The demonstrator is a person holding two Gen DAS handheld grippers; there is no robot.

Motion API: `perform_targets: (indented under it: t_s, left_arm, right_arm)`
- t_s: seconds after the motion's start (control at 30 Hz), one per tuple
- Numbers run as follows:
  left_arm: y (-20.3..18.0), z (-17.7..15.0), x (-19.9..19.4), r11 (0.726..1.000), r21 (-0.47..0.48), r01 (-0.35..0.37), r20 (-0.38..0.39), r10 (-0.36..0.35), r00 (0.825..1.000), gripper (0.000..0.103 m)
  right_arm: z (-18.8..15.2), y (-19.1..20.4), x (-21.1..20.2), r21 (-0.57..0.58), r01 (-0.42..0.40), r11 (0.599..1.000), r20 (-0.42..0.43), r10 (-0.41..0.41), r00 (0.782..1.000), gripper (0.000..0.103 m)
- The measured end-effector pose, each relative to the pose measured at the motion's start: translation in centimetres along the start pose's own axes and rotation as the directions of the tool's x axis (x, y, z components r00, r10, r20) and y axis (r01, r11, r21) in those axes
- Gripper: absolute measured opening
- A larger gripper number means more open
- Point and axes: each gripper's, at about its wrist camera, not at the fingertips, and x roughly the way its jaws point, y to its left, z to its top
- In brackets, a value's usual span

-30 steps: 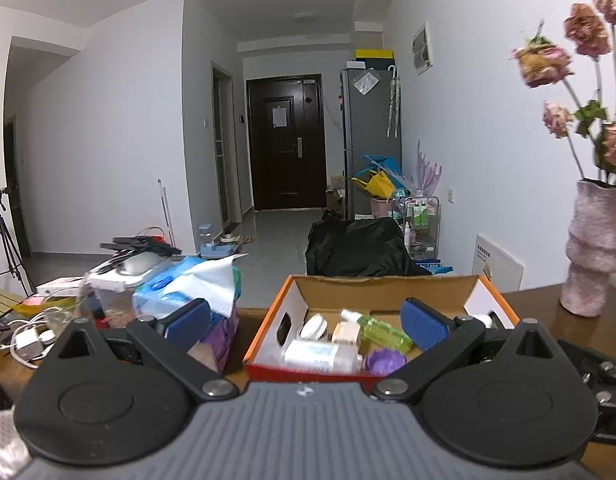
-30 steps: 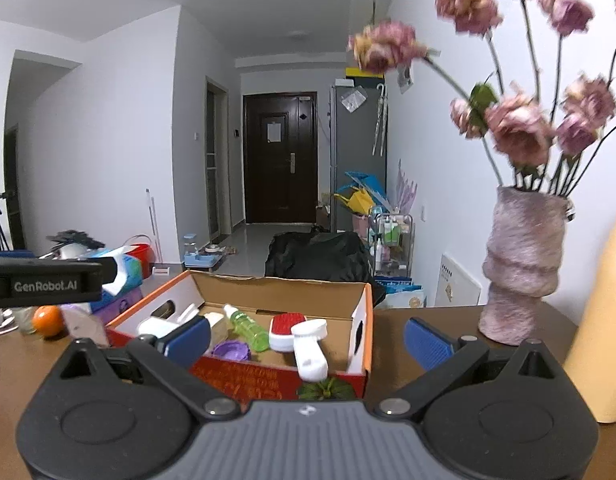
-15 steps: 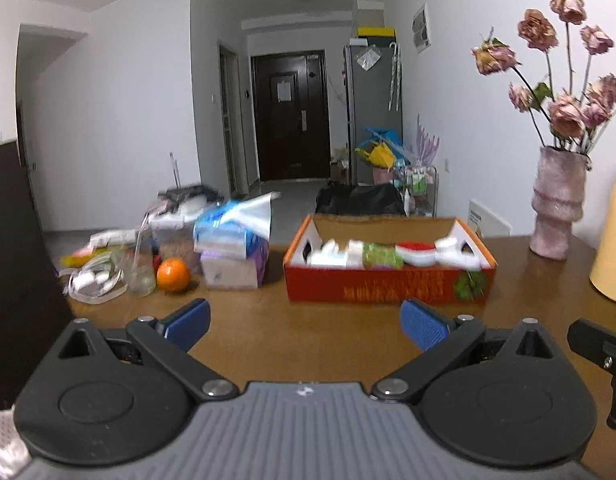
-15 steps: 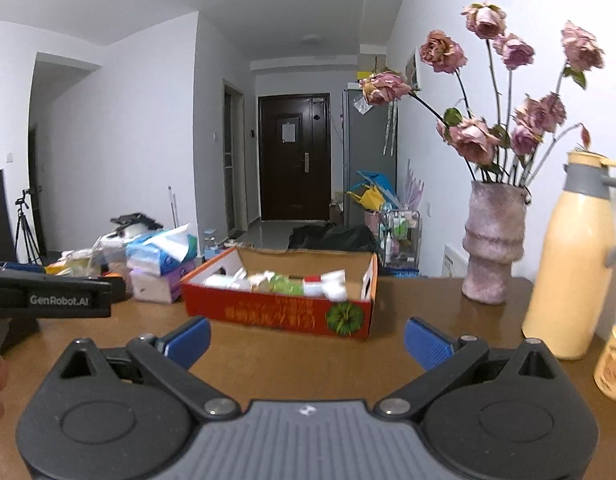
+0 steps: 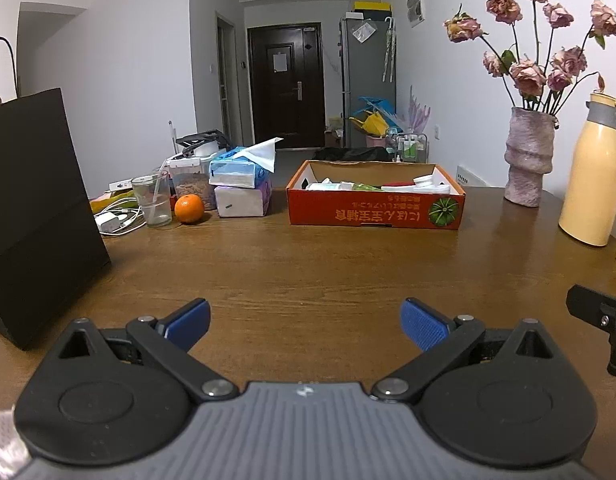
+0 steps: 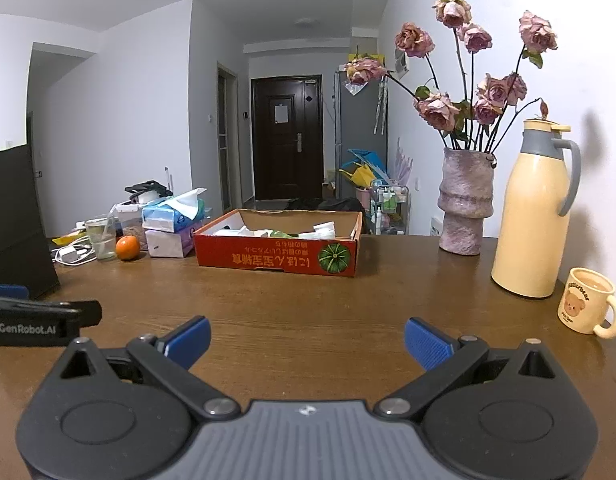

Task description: Organize rigid objects

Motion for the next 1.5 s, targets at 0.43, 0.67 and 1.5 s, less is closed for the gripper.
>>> perform_targets:
  t_s: [0.43, 0.67, 1.5]
  left_arm:
    - [0.0, -0.3, -1.2, 1.000, -0.002, 0.006, 0.008, -0.006, 1.000, 0.103]
    - [0.1, -0.5, -1.4, 1.000, -0.004, 0.007, 0.009, -0.007, 1.000, 0.103]
    - [0.4, -0.8, -1.6, 1.000, -0.009, 0.007, 0.004, -0.007, 1.000, 0.103]
  right_arm:
    - [-0.2, 0.3, -1.3, -0.002, -0.004, 1.000, 0.009, 0.004, 1.000, 0.103]
    - [-0.3, 0.5, -1.6, -0.003, -0.003, 1.000, 0.005, 0.003, 1.000, 0.103]
    - [-0.3, 0.8, -1.3, -0.003, -0.008, 1.000, -0.007, 0.008, 1.000, 0.103]
